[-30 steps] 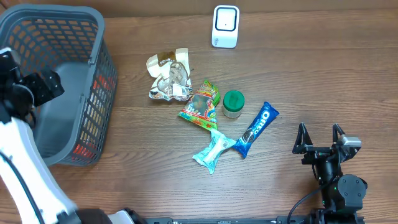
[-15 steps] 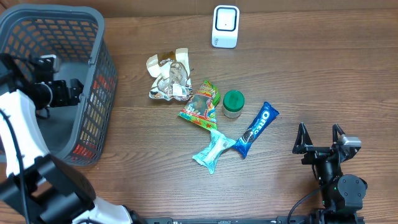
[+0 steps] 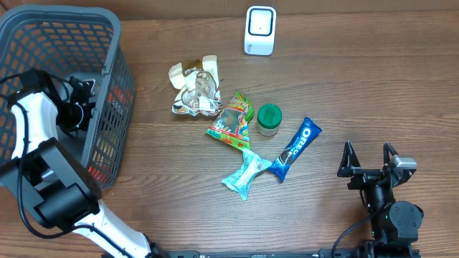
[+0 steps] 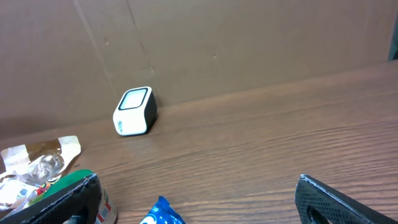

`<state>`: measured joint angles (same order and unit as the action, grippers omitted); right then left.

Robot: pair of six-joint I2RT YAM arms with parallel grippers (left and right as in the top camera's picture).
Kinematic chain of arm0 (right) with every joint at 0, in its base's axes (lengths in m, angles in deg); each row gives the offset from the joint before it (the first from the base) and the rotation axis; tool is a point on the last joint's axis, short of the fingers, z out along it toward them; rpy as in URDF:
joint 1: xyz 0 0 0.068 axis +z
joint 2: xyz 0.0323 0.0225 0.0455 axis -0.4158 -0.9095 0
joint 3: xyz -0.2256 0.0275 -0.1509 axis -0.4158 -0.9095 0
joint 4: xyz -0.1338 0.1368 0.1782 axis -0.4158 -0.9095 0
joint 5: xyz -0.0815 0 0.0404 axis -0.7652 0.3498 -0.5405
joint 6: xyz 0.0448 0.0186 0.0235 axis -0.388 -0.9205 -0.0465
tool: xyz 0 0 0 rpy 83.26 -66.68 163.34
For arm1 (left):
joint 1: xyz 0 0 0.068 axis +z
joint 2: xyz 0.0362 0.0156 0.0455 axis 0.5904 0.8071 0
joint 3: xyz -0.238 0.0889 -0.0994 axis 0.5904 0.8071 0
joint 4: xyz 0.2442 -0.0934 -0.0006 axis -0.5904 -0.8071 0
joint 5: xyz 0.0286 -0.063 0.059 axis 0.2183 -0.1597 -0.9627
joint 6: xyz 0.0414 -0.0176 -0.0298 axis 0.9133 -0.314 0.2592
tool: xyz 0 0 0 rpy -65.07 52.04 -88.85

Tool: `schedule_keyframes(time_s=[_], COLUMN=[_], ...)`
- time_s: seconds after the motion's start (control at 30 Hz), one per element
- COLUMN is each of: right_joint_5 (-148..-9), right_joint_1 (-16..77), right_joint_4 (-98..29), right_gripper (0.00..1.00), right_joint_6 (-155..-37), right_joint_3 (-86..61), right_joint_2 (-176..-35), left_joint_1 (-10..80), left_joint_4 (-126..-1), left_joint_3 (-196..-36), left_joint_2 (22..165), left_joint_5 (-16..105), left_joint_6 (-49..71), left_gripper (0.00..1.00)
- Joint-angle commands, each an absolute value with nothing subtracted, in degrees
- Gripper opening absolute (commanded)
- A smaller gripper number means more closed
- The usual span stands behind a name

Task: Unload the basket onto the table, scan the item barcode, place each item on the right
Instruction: 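Move the left gripper back into the basket toward the spaghetti pack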

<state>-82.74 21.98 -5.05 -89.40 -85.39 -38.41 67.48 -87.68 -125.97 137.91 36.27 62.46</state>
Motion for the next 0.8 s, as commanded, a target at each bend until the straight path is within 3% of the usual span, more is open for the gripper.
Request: schedule_keyframes(time_s=[0.0,0.77], right_joint_5=[-82.6,-82.7], right_joint_1=[22.0,22.0], right_joint_4=[-4.7,-4.7], right_gripper=[1.00,1.00], right_joint_6=[-89.4,-89.4], right_joint_3=[-86.0,-86.0], right_joint_2=[-38.4,-38.4], left_joint_1=[66.6,66.5], left_joint_4=[-87.9,-87.3], left_joint_3=[-126.6,-124.2], left_joint_2=[139.0,139.0], left_joint_5=[35.7,33.9], left_joint_6=[63.9,63.9], left_gripper=[1.00,1.00])
